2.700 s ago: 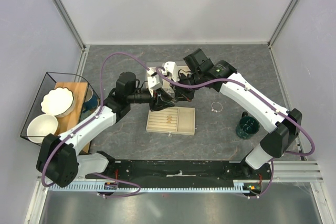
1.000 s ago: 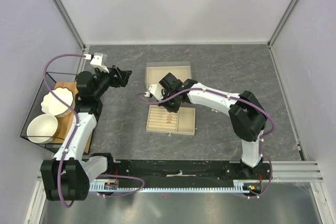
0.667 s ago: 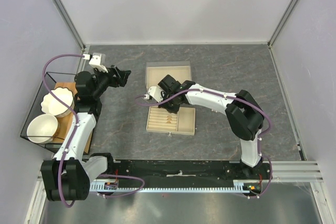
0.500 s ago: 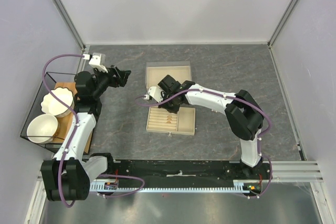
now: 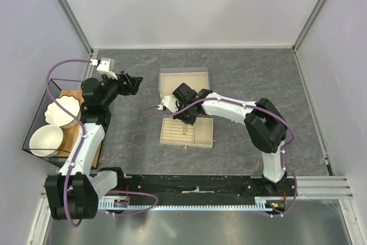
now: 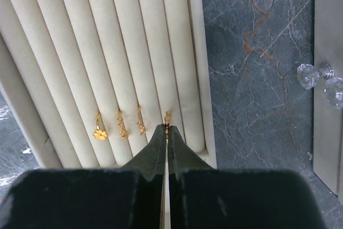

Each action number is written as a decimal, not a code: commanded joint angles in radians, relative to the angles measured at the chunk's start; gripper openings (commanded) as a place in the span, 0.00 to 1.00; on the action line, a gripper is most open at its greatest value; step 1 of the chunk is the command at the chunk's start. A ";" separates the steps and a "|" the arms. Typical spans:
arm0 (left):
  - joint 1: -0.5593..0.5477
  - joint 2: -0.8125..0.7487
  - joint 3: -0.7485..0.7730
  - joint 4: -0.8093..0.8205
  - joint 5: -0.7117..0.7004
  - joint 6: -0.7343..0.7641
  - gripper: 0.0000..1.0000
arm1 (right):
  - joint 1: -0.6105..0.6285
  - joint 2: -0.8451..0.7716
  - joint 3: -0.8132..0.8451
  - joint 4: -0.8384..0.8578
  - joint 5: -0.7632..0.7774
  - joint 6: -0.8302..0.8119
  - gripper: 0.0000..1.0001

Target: Organize the mixed jewelry

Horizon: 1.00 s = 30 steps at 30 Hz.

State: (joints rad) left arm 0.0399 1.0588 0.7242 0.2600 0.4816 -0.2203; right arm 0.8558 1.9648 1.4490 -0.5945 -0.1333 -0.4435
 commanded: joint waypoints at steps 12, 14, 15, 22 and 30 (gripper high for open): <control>0.017 -0.008 0.023 0.022 0.029 -0.034 0.79 | 0.018 0.016 -0.013 0.018 0.000 -0.012 0.00; 0.017 -0.008 0.021 0.022 0.031 -0.033 0.79 | 0.017 0.016 -0.015 0.018 0.001 -0.012 0.00; 0.018 -0.005 0.021 0.022 0.029 -0.034 0.79 | 0.017 0.017 -0.015 0.018 0.003 -0.012 0.00; 0.020 -0.008 0.018 0.024 0.035 -0.036 0.79 | 0.019 0.026 -0.022 0.022 0.024 -0.024 0.00; 0.023 -0.005 0.018 0.030 0.048 -0.042 0.79 | 0.019 0.031 -0.025 0.022 0.053 -0.040 0.00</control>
State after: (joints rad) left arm 0.0559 1.0588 0.7242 0.2600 0.5087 -0.2356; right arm 0.8688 1.9778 1.4403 -0.5831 -0.1165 -0.4625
